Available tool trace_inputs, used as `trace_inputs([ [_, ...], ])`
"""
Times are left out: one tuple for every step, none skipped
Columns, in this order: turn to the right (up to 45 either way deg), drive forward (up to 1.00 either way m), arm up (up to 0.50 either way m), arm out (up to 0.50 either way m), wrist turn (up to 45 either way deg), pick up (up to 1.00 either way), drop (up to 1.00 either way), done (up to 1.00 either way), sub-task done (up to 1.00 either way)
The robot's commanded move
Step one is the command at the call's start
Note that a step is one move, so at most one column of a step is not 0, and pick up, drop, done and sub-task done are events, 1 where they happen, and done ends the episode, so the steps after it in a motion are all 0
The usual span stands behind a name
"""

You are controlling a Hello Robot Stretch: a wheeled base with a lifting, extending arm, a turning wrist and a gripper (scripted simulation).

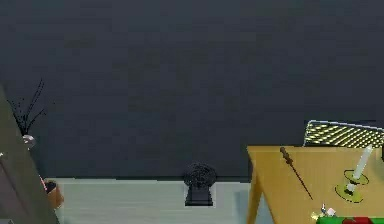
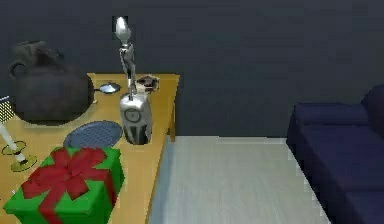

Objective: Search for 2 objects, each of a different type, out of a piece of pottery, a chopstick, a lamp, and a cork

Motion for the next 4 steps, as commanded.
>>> trace_inputs([
  [-45.0,0.0,0.0,0.0,0.0,0.0,0.0,0.0,0.0],
  [-45.0,0.0,0.0,0.0,0.0,0.0,0.0,0.0,0.0],
  [-30.0,0.0,0.0,0.0,0.0,0.0,0.0,0.0,0.0],
  [0.0,0.05,0.0,0.0,0.0,0.0,0.0,0.0,0.0],
])
